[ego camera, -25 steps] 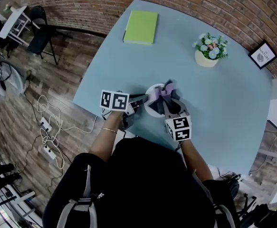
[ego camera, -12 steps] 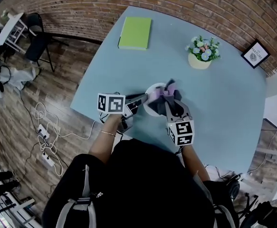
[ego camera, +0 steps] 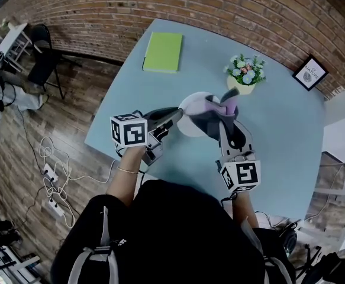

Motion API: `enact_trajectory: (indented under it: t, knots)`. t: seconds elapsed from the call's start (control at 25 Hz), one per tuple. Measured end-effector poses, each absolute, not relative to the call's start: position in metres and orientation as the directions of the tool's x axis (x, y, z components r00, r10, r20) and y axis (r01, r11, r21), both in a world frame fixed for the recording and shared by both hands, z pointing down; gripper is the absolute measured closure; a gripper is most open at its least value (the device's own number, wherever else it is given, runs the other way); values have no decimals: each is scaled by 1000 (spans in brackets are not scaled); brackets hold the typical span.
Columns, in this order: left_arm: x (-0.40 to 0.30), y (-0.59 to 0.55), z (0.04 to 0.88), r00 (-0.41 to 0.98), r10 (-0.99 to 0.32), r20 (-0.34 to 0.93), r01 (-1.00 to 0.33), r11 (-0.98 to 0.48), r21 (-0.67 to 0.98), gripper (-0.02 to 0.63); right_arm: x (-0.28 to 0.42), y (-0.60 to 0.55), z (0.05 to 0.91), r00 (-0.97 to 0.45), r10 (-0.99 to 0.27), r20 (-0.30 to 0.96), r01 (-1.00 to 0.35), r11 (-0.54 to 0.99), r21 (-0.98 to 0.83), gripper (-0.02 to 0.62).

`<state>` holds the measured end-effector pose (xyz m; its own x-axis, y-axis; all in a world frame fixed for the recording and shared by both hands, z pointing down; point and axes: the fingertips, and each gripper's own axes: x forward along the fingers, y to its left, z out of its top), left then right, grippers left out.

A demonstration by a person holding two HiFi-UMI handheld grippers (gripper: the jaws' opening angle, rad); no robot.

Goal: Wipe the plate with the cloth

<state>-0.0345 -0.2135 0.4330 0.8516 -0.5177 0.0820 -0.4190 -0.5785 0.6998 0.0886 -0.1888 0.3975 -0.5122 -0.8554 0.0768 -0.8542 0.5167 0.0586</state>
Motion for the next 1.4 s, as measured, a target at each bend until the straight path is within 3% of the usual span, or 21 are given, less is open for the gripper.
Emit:
enact_trajectory:
  t: [0.36,0.72,0.96,1.4]
  knots:
    - [-24,-207,339,856,-514,-55,-421,-754,504,586,91,-172,288,-534,-829,-169,-844,510,167,535]
    - [-8,-189,285,865,-487,-118,-418,-831,367,586,71,-126,196,-590,-696,-410,-803,559,207,534]
    - [6,-177,268,877,-459,-140,-394,-856,334,586,34,-116,196,-673,-632,-384,-739,605,298,535]
    - [17,-165,261,895,-421,-146,-361,-878,314,586,41,-138,217,-639,-701,-318,-769,568,293,534]
